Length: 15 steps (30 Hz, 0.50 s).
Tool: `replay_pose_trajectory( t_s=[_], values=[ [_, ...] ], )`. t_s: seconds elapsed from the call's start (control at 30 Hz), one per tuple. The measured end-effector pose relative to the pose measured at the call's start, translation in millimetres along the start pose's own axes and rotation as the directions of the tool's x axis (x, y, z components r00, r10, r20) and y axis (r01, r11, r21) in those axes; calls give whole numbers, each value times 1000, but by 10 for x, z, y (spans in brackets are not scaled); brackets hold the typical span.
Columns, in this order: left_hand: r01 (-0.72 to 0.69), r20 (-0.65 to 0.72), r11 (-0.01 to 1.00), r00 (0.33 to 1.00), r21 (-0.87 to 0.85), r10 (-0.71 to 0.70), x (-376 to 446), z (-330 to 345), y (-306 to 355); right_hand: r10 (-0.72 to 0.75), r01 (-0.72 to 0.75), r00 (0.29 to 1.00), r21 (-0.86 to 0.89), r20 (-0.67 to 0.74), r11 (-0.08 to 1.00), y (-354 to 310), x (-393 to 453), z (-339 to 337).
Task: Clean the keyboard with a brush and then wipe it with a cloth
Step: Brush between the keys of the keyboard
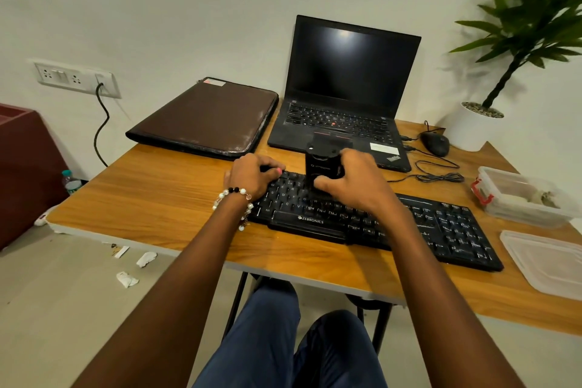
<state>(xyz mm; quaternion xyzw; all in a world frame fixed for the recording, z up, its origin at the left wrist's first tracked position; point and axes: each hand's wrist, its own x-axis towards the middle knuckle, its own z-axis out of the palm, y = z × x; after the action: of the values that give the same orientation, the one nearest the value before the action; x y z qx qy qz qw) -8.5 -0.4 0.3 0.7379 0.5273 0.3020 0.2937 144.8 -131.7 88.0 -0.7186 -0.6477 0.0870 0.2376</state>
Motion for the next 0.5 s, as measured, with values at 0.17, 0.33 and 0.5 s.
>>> replay_pose_trajectory(
  t_s=[0.17, 0.33, 0.5],
  values=[
    [5, -4, 1000, 1000, -4, -5, -10, -7, 5, 67, -82, 996, 309, 58, 947, 72, -49, 96],
    [-3, -2, 1000, 1000, -17, 3, -13, -15, 16, 121, -125, 988, 32, 91, 992, 228, -68, -115],
    [-10, 0, 1000, 1000, -13, 10, -19, -13, 15, 119, -109, 992, 164, -51, 980, 175, -10, -63]
  ],
)
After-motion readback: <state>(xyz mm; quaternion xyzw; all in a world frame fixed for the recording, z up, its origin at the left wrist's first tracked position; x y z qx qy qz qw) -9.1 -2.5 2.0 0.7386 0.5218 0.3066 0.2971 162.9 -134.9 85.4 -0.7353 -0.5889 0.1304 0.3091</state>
